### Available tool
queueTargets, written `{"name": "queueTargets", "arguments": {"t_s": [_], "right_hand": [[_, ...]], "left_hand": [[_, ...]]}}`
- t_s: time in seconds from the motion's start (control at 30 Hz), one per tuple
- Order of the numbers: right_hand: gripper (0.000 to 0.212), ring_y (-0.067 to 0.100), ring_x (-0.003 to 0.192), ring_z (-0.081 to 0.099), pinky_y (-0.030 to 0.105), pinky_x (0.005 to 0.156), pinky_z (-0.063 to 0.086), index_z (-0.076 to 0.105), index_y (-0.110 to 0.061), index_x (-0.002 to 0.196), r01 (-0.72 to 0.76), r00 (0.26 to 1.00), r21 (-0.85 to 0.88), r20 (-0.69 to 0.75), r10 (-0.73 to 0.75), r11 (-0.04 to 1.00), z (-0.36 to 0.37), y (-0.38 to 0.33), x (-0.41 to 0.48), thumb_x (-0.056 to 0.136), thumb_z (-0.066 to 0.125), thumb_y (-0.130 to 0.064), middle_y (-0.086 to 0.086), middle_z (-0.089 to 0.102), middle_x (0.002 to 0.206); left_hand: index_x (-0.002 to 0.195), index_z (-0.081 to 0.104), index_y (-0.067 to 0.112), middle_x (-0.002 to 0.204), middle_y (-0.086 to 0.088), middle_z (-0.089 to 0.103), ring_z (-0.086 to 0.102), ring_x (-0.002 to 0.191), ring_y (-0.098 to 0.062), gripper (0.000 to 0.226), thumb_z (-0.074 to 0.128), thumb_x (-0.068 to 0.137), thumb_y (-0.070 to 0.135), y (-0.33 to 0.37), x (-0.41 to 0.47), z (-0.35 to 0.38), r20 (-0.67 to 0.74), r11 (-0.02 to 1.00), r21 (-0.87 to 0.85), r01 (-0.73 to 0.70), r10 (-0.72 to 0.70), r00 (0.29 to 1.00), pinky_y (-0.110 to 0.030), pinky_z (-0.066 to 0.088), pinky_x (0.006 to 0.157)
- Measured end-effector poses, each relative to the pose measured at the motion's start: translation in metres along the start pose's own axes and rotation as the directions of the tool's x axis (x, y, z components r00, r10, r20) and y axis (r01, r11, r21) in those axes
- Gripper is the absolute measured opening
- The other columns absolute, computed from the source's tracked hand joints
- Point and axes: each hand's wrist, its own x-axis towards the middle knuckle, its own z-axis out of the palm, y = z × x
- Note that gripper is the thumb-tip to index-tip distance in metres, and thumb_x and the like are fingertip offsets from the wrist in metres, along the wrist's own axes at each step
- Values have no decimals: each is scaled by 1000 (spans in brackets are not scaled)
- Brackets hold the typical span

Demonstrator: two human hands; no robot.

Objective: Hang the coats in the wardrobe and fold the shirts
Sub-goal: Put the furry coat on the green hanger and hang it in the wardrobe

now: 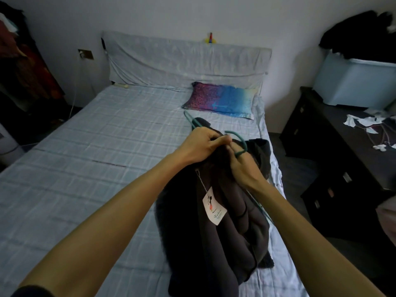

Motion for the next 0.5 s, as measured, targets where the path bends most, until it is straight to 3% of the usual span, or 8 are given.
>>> {"name": "queueTargets", "arguments": {"t_s": [0.1,0.17,0.3,0.43,0.5], "right_hand": [[29,15,97,63,39,88,50,63,-19,117,-38,999,-73,-28,36,997,-3,9,4,100,41,-28,3,69,106],[28,14,93,64,40,86,50,68,-17,106,-27,993,-50,-117,20,998,-11,12,9,99,44,-29,1,71,100],[30,20,104,64,36,93,48,69,-16,110,-50,963,-144,-270,9,988,-30,20,18,98,45,-27,6,70,109],[36,21,110,62,41,94,48,69,-19,113,-99,931,-211,-364,16,972,-42,34,15,97,43,-39,6,69,113],[34,17,111,61,37,96,48,68,-15,115,-66,915,-199,-402,-20,978,-49,34,12,98,44,-34,4,68,115]], "left_hand": [[62,66,4,51,-2,55,46,50,-6,57,51,82,56,-4,3,9,-51,1000,24,7,-6,999,-24,33,52],[63,62,9,54,4,55,48,52,-5,58,47,81,62,-9,0,16,-78,999,40,-5,9,997,-24,34,53],[104,62,16,95,-4,67,62,87,-18,45,55,79,52,-29,-22,39,-78,997,42,62,-59,995,-31,45,74],[140,32,22,130,-6,44,45,120,-20,84,62,72,60,-58,-78,84,-130,976,-52,212,-217,967,-33,37,101],[146,16,26,141,-7,33,33,131,-24,100,66,67,61,-74,-103,110,-132,916,-56,398,-402,906,-40,30,109]]}}
